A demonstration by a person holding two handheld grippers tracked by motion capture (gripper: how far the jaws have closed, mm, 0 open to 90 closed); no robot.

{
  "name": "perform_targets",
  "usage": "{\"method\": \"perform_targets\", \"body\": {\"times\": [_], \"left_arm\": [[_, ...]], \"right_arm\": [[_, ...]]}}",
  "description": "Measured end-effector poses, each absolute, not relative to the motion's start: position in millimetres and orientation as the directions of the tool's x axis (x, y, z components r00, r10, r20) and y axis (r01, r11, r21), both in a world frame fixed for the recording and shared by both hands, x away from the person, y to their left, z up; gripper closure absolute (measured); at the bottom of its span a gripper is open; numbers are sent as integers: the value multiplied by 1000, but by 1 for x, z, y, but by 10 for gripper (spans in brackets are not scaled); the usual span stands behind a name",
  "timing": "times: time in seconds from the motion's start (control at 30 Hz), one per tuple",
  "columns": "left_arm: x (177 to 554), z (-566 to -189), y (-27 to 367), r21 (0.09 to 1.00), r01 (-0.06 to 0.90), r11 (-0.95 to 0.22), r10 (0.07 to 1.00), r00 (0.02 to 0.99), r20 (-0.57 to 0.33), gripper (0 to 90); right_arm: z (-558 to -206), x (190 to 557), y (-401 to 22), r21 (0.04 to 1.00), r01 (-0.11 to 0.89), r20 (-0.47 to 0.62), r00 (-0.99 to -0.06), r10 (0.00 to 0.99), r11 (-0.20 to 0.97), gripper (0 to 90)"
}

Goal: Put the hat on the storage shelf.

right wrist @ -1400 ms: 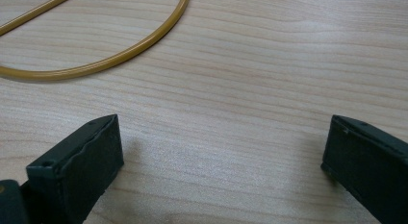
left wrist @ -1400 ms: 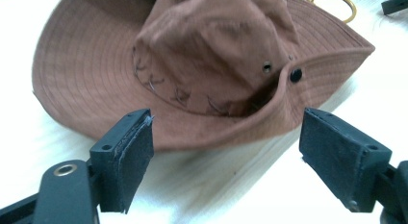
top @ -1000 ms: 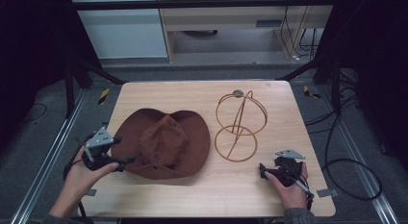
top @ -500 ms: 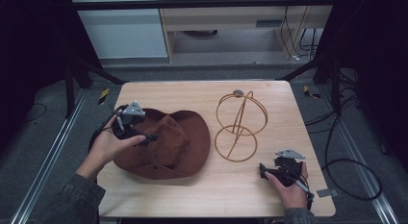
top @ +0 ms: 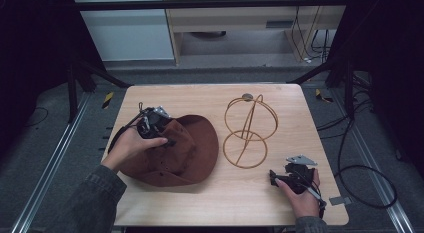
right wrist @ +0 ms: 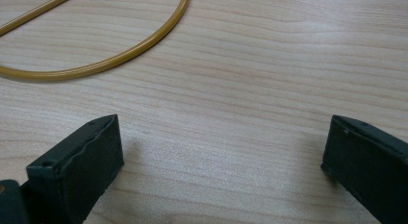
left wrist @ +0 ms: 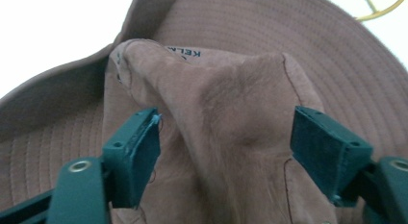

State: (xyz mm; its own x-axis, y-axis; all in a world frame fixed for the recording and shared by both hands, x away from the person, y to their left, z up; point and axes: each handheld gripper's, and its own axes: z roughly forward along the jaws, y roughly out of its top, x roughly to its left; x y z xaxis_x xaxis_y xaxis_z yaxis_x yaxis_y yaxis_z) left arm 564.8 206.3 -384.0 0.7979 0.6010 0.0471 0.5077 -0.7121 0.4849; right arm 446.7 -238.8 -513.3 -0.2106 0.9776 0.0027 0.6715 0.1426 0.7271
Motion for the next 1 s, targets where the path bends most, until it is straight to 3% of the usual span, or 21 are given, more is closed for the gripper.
{"method": "perform_targets", "body": {"times": [0.13, 0.37, 0.43, 1.0], "left_arm": [[567, -387, 204, 479, 513, -713, 607, 793, 55, 391], [568, -394, 213, 478, 519, -708, 606, 795, 33, 802], [566, -389, 217, 501, 517, -694, 609, 793, 27, 874], [547, -299, 234, 664, 435, -608, 649, 754, 100, 881]], "right_arm": [[-513, 447, -239, 727, 671, 3, -211, 978, 143, 6], [-513, 447, -239, 727, 672, 3, -210, 978, 142, 6], [-513, 447, -239, 727, 672, 3, -210, 978, 142, 6], [-513, 447, -239, 726, 673, 4, -210, 978, 142, 5]]}}
